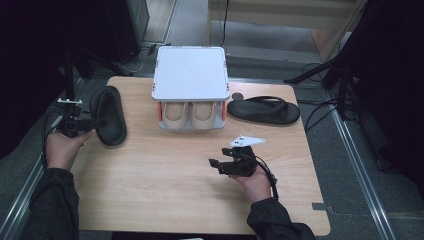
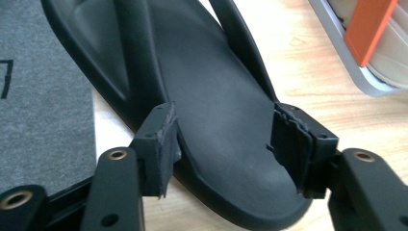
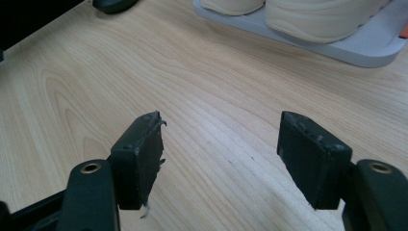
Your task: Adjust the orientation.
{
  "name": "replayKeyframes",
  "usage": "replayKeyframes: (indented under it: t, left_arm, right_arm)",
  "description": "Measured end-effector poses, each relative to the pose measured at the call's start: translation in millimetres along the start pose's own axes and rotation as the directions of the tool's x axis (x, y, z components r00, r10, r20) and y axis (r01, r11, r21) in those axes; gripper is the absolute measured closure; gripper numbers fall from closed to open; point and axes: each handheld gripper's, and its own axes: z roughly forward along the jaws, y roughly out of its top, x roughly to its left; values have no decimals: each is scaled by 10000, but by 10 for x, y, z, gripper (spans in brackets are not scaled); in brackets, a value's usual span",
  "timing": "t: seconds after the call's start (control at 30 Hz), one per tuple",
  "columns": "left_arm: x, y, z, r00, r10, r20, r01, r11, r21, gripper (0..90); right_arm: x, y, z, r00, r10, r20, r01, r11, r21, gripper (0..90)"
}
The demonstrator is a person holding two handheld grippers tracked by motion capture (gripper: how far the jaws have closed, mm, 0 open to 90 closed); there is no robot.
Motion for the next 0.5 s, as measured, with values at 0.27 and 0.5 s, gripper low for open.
replayKeyframes:
  t: [0.27,0.5]
  left_arm:
    - [57,123,48,9999,-111,-127,109,9998,-186,378]
    - [155,207,124,9985,-477,-277,465,9980,-420,387]
  right_arm:
    - [1,-53,-74,9996,60,286,-65,9998,185,327]
    - [2,-132,-180,9989,388,262,-384,9991,-171,331]
